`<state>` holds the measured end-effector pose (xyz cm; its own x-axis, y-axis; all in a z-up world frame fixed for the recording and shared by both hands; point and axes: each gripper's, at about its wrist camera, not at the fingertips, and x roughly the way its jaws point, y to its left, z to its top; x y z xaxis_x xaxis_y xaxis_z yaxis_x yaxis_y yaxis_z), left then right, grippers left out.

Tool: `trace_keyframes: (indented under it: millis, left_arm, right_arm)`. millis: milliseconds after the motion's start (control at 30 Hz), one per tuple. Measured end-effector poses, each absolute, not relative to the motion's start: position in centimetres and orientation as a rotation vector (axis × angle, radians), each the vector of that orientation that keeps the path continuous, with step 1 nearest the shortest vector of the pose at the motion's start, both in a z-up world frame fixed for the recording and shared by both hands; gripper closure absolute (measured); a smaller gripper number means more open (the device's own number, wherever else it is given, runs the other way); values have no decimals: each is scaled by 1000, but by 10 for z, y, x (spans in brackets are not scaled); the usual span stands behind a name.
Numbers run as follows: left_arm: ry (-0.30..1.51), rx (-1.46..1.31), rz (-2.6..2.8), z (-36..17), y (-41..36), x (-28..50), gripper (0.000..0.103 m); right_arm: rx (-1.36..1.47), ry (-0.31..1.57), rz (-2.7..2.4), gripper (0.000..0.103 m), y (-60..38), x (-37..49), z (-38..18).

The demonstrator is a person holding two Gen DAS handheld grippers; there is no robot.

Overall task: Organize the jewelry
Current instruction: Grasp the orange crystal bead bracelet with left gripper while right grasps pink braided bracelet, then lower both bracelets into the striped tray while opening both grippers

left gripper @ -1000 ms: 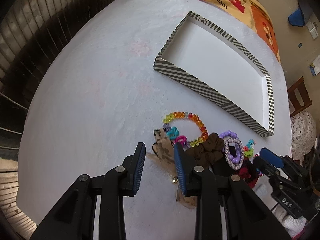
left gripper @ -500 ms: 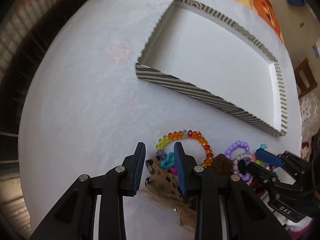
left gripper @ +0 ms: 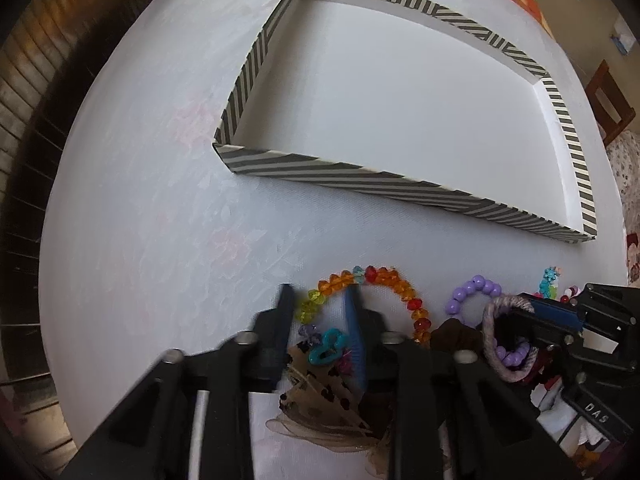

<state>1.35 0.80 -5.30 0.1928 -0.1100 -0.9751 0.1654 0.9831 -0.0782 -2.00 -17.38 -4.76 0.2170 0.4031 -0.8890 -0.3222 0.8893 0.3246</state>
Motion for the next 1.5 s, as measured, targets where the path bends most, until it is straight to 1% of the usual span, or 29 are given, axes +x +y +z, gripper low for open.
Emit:
trace_keyframes:
  millis: [100,233,367,667,1000,1167,1333,1500]
  left_arm:
    - [1356,-1,-204,-52,16,11,101]
    - [1310,-28,-216,-36,25,6,101]
    - [1262,-51,-228,-9,37,6,101]
    - [1163,-56,-230,47,32,6,101]
    - [1068,-46,-222,89,26,44,101]
    - [1073,-46,-214,80,13,72,101]
    - [1127,-69,-209,53,3,101,101]
    - [1192,-75,-171,19,5,111,101]
  right_arm:
    - [77,1231,498,94,-175,-21,-42]
    - [102,1206,497,94,-180,-25,-31]
    - [124,1180,496,94,-185,-28,-20]
    - [120,1109,464,94,-192,-27,11]
    - [103,1082,320,94,-227,0,30]
    - [104,1108,241,94,-251,19,19]
    - [107,1145,175,94,-265,36,-4]
    - [81,1188,155,94,-263,44,-26]
